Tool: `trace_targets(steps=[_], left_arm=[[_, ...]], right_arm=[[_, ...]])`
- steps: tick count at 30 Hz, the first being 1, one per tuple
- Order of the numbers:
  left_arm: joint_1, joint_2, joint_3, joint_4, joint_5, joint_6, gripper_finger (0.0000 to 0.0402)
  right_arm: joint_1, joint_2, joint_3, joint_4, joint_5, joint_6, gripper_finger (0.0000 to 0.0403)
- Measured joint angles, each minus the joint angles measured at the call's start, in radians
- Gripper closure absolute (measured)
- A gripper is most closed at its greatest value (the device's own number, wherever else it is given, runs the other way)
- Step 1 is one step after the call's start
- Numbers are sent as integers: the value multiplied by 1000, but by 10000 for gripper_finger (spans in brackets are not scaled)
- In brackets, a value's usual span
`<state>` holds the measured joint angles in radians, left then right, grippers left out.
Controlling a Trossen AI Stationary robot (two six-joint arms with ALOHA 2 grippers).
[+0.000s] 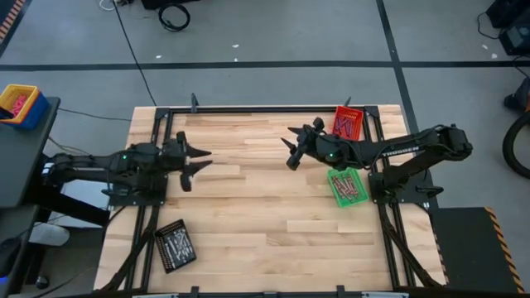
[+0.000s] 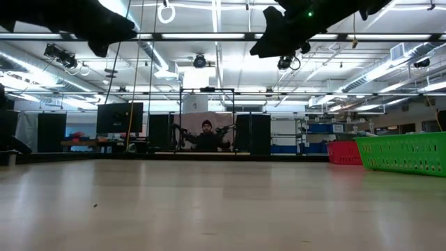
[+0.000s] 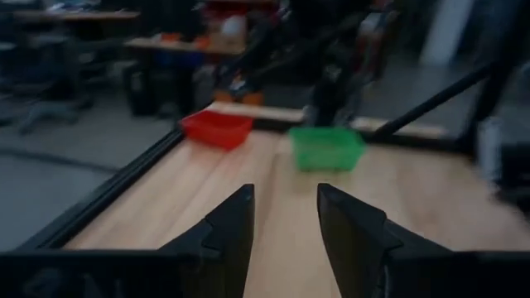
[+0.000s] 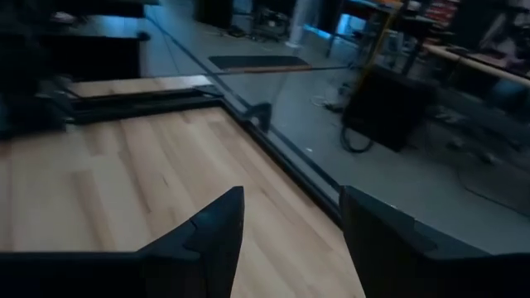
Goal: Sort crayons
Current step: Return to Home Position
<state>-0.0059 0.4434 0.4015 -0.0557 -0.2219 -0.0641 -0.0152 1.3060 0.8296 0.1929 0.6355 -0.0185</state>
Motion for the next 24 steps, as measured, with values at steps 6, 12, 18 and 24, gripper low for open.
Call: trace_targets(steps=[6, 12, 18, 24], left_arm=[[-54, -151, -88, 50, 116, -14, 258], [-113, -268, -127, 41, 123, 35, 258], [-132, -344, -134, 6, 123, 77, 258], [-146, -402, -134, -77, 123, 68, 258]], right_arm=[[0, 0, -7, 39, -58, 0, 201], [15, 16, -22, 68, -242, -5, 201], [29, 73, -62, 228, -447, -60, 201], [29, 12, -79, 213, -478, -64, 201]])
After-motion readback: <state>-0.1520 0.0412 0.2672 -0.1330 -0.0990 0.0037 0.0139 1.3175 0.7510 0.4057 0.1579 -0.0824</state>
